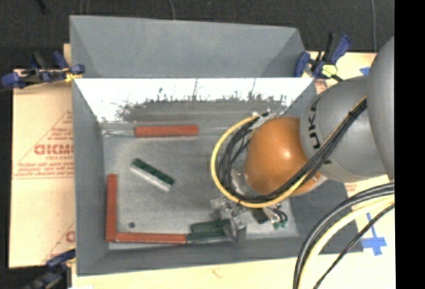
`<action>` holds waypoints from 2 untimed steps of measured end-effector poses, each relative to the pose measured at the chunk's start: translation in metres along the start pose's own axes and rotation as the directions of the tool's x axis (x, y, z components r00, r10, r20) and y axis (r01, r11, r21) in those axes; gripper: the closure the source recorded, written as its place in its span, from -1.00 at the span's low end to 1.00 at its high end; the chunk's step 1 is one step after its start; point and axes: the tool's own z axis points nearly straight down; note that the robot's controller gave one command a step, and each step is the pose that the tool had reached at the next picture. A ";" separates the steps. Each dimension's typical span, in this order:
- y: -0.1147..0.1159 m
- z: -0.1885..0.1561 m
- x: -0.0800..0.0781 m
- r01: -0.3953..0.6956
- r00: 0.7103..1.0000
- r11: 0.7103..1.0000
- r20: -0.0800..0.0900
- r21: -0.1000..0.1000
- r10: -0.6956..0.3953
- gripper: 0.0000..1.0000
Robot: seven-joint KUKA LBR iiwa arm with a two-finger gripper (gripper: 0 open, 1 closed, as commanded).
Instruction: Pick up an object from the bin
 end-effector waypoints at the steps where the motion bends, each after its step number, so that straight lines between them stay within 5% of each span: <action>1: 0.000 0.000 0.000 0.001 1.000 1.000 0.000 0.000 -0.001 1.00; 2: -0.033 -0.047 -0.031 -0.029 1.000 1.000 0.000 -0.003 0.029 1.00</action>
Offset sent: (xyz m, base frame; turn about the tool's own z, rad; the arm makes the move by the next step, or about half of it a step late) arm 0.0487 -0.0216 0.0564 0.0329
